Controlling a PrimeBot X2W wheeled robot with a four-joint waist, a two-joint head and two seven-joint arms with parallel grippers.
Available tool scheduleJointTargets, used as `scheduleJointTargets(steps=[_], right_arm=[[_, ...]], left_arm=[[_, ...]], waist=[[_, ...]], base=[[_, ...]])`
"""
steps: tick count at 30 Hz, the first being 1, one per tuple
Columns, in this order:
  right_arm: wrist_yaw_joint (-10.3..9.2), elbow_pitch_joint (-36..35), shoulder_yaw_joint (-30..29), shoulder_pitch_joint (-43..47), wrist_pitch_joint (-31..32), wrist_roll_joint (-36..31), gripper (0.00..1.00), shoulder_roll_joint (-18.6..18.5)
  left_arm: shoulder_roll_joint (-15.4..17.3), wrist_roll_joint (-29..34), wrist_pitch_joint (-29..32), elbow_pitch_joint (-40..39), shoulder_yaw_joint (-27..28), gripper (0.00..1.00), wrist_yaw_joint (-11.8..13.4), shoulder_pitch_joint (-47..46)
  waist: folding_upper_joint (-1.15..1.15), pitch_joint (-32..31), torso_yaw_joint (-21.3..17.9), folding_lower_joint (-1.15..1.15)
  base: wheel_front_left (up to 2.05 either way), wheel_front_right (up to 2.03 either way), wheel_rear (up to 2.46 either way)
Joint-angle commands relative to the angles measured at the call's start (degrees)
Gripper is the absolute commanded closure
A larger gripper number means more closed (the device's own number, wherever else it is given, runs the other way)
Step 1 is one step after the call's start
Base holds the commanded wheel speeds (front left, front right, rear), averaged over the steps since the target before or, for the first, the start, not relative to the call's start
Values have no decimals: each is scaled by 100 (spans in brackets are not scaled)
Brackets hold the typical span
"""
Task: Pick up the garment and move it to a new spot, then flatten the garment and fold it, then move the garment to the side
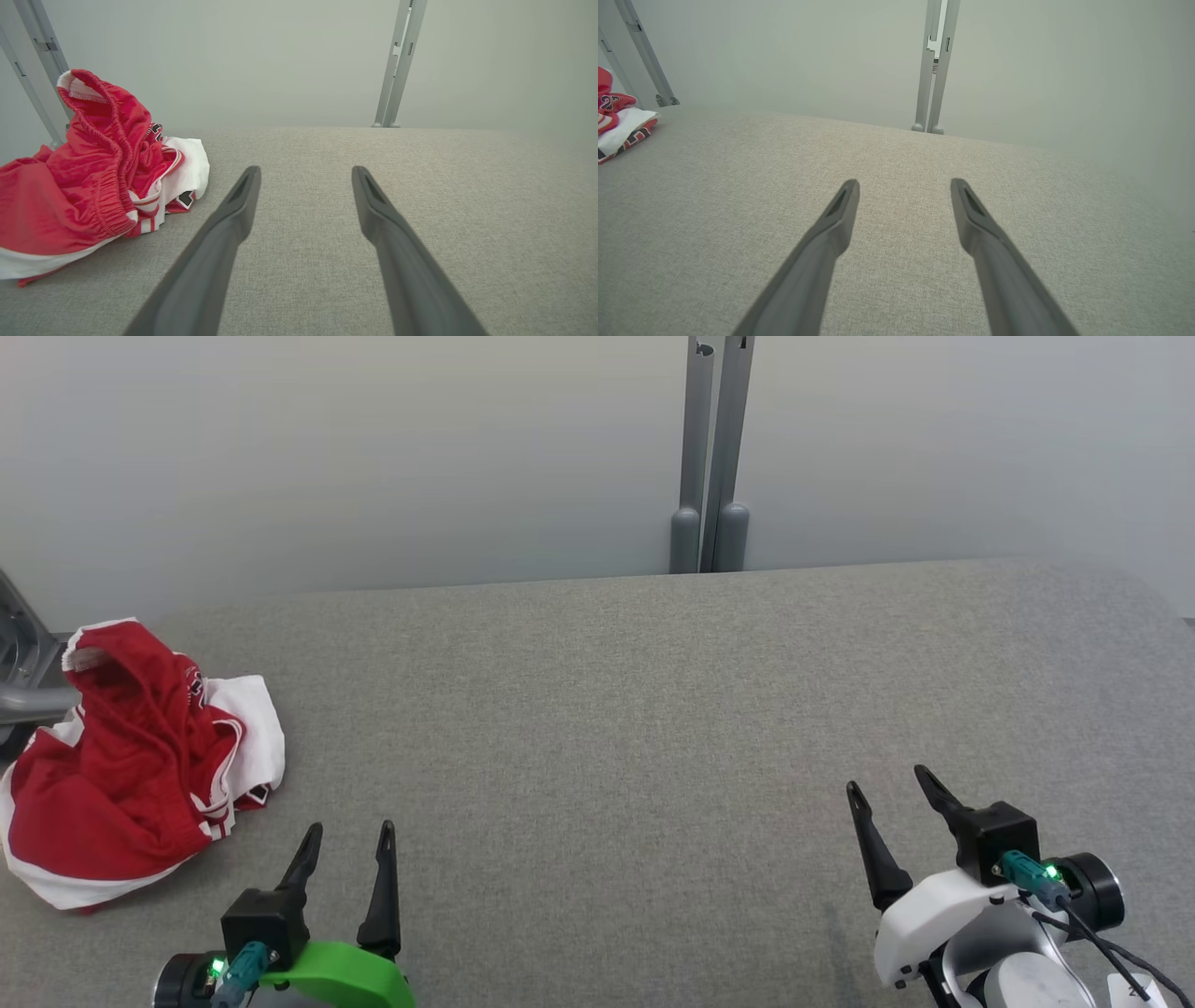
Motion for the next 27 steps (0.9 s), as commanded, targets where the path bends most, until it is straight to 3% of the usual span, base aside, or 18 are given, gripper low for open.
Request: scheduleJointTargets(steps=[1,27], right_arm=[[0,7,3,-66,-52,-93,0,-28],[0,113,4,-9,-219,193,0,-24]], left_arm=[[20,58,-56,-4,5,0,18,107],[32,-252,-30,-33,63,0,30,107]], waist=[[0,-5,3,0],[0,14,164,0]], base=[[0,0,0],[0,0,0]])
